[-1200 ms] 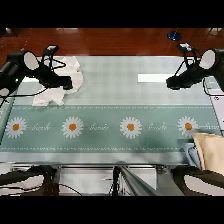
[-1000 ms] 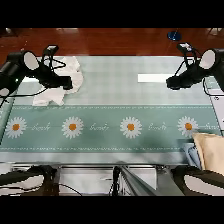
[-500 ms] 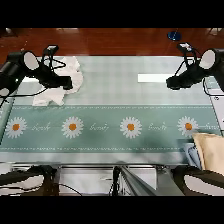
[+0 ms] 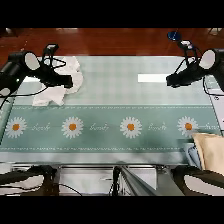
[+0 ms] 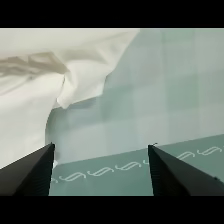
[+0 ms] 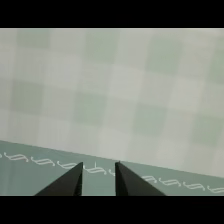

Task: Fold the shirts.

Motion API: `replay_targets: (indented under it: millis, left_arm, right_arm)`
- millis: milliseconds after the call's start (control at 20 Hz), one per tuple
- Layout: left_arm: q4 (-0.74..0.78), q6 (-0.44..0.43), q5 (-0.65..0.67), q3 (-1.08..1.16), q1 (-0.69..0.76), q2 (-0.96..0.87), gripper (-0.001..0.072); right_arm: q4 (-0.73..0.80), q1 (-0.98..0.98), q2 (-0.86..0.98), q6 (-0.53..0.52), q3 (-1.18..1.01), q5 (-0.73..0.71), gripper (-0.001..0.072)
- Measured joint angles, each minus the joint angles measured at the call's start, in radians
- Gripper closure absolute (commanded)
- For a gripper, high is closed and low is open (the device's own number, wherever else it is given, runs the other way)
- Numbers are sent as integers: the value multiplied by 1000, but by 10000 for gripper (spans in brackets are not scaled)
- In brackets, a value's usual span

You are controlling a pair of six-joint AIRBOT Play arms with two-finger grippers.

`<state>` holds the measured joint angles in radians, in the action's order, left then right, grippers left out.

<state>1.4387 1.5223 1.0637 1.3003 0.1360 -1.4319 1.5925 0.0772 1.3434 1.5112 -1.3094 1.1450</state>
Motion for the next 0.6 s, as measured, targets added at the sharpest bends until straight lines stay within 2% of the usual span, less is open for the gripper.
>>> replay_targets:
  millis: [250,450,600]
  left_arm:
    - [5,-31,-152,0,0,-35,0]
    - [70,-89,-414,1,-1,-50,-1]
    - [161,-103,-545,2,-17,-74,-2]
  right_arm:
    - [9,0,0,-1,0,-77,416]
    - [31,-1,0,-4,0,-98,417]
    - [37,-1,0,-4,0,-104,416]
